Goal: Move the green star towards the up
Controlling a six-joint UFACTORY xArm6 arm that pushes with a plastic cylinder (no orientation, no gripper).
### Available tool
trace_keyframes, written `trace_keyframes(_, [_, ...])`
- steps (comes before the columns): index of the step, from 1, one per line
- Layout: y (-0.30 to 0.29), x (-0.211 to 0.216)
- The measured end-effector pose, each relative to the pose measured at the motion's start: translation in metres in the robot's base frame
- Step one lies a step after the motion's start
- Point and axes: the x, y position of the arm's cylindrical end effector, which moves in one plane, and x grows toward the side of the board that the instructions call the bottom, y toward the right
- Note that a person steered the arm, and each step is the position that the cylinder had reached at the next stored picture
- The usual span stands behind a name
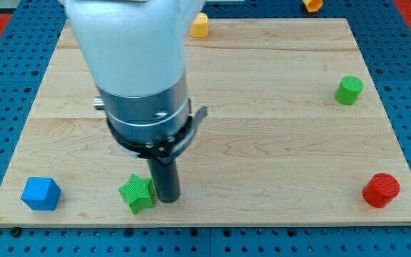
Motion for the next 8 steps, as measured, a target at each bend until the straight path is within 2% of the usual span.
trace_keyframes(1, [0.004, 0.000])
trace_keyframes(2, [-0.050, -0.020])
trace_keyframes(3, [-0.070, -0.086])
trace_keyframes(4, [-0.116, -0.101])
trace_keyframes(6, [-0.133, -0.019])
trace_keyframes(7, [-0.129, -0.005])
trace_keyframes(8, [-0.114, 0.028])
